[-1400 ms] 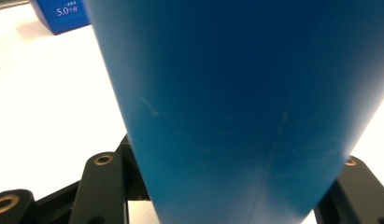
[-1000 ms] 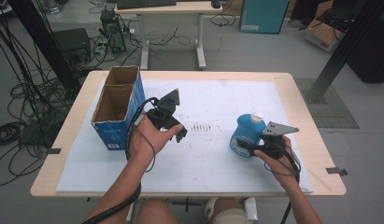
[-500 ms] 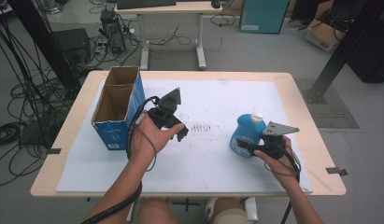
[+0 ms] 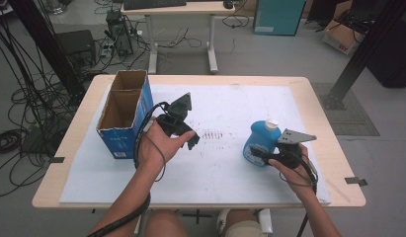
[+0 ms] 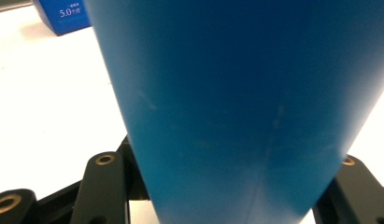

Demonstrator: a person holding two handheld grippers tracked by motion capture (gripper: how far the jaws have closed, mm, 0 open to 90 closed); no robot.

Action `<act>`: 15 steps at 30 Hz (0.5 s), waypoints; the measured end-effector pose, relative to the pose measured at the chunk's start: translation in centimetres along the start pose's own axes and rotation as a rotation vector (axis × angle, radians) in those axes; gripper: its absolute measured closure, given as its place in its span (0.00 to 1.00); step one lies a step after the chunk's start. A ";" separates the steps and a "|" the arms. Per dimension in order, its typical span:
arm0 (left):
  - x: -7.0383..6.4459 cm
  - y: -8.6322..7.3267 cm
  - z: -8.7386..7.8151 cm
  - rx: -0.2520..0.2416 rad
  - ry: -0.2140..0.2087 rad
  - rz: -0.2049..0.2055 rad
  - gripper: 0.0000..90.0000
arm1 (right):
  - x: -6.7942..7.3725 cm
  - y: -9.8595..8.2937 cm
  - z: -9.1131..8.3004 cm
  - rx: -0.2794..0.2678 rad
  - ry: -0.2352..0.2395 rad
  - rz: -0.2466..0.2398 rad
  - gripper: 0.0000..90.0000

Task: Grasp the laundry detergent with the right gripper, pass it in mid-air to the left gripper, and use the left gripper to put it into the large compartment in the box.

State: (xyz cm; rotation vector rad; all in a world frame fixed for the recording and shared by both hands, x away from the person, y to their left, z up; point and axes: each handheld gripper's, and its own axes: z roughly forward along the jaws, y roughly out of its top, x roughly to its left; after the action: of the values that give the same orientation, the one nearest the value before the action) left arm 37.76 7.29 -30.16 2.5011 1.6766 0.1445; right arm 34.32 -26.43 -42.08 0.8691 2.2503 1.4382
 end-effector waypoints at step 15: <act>0.2 -0.1 -0.2 -0.001 0.001 0.002 0.08 | 0.0 0.0 0.0 0.000 0.002 0.001 0.47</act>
State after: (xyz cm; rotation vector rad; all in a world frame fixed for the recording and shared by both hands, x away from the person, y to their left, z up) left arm 37.77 7.52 -30.02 2.5020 1.6742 0.1474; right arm 34.34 -26.45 -42.09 0.8691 2.2511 1.4401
